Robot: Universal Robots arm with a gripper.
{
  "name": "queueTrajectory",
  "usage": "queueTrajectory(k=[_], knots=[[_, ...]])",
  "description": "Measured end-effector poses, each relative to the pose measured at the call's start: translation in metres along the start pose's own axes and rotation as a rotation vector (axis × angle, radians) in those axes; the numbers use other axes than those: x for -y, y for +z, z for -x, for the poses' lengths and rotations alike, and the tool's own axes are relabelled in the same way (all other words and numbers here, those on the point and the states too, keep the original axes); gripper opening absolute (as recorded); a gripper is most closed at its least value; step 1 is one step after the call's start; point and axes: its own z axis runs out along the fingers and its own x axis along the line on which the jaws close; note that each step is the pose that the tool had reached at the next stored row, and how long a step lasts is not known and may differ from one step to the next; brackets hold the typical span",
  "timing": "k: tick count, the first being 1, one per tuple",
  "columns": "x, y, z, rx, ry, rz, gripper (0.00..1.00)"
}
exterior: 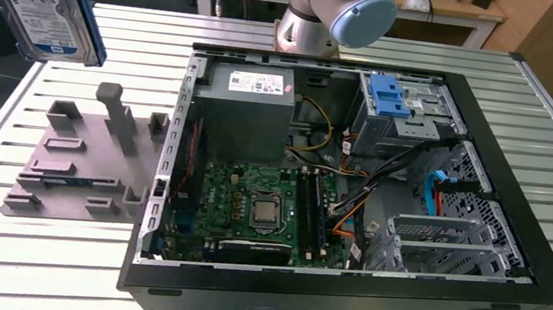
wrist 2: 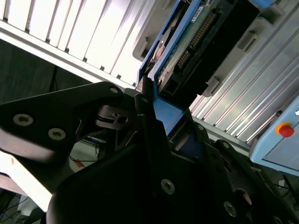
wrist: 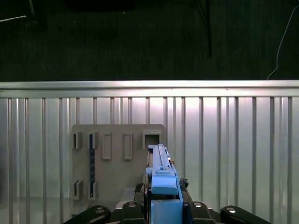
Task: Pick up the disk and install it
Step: 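Pick up the disk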
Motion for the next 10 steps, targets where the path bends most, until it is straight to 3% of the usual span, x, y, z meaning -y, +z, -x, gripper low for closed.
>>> queueTrajectory(k=[10], knots=[[0.0001,-0.0067,0.0007,0.0000,0.000,-0.0002,0.36]])
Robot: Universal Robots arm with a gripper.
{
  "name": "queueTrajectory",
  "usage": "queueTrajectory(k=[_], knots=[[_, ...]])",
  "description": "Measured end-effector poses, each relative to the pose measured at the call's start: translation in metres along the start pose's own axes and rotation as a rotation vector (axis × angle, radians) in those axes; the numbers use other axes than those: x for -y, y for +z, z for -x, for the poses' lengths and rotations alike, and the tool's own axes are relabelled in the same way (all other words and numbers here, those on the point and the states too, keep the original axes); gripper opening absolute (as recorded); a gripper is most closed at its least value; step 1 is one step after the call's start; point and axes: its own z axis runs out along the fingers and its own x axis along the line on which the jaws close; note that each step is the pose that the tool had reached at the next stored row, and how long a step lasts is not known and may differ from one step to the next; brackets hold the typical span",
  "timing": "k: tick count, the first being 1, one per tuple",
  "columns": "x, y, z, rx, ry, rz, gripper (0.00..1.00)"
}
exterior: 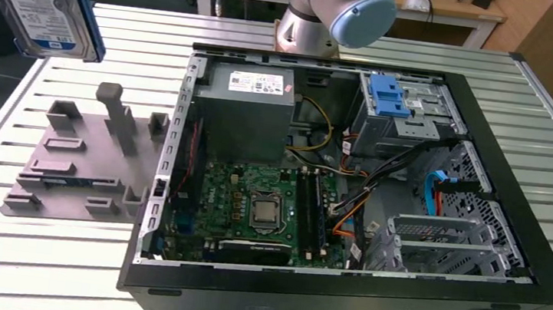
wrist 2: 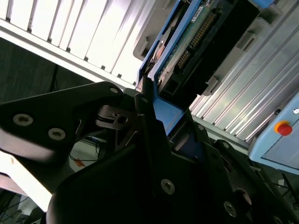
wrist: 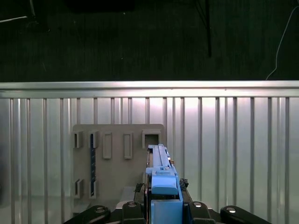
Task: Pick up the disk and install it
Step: 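Pick up the disk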
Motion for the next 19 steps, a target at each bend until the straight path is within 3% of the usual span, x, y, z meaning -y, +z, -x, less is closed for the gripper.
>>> queueTrajectory(k=[19], knots=[[0.0002,-0.0116,0.0026,-0.0004,0.000,-0.0001,0.36]])
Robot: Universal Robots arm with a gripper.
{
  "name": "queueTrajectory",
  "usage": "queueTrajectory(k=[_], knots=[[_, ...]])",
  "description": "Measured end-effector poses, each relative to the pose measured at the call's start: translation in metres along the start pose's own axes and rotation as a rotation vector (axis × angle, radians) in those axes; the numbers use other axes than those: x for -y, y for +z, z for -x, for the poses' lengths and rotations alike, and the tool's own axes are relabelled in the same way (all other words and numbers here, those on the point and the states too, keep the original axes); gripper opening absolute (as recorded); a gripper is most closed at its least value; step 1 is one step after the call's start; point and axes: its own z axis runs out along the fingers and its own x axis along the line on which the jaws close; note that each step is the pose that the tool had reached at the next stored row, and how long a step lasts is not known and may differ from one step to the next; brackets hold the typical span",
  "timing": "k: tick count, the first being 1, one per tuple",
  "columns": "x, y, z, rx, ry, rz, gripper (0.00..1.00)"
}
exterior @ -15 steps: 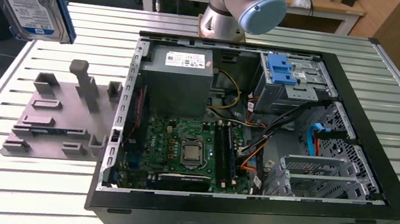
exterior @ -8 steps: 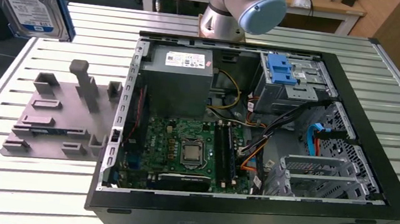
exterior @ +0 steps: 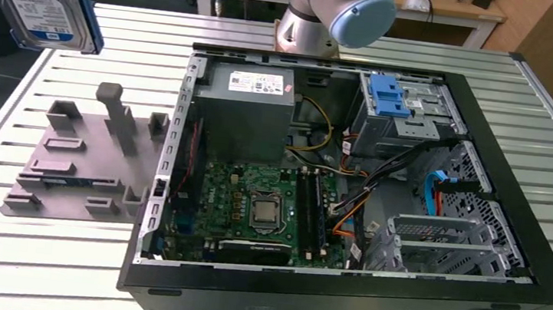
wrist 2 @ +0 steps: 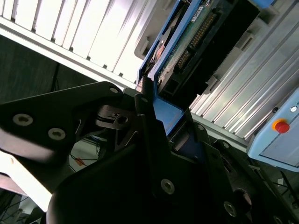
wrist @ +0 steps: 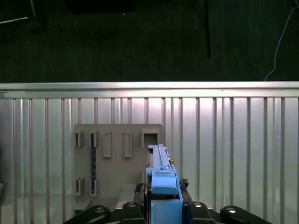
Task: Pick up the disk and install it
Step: 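Pick up the disk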
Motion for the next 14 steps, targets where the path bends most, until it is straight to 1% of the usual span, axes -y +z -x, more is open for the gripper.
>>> queueTrajectory(k=[14], knots=[[0.0001,-0.0076,0.0018,-0.0009,0.000,-0.0001,0.36]])
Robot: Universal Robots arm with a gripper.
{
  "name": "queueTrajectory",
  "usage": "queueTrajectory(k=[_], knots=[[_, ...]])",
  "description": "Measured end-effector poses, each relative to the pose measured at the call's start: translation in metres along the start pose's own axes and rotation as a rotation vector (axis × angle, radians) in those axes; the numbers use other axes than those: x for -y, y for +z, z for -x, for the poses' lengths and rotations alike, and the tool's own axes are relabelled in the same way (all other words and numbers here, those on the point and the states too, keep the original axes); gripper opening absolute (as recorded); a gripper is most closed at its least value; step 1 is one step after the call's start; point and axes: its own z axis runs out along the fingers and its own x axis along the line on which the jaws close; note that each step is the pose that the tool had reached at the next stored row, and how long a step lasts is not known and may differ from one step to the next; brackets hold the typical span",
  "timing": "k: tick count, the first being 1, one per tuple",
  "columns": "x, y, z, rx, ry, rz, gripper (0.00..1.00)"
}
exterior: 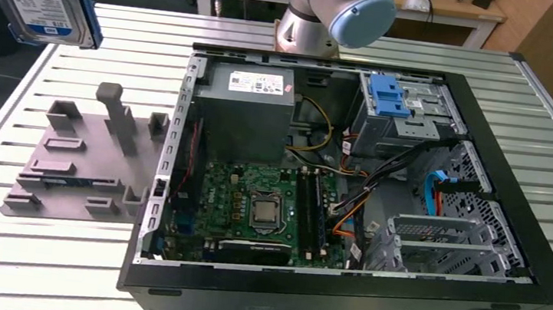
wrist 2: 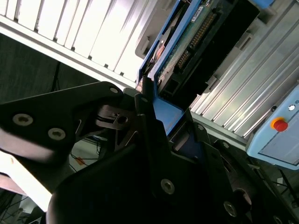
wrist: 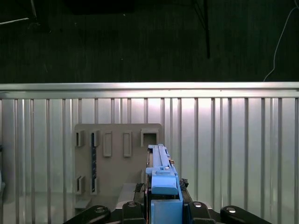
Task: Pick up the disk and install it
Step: 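Pick up the disk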
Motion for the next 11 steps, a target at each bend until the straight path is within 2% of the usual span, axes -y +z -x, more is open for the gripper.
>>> queueTrajectory(k=[11], knots=[[0.0001,-0.0081,0.0010,-0.0006,0.000,0.0000,0.36]])
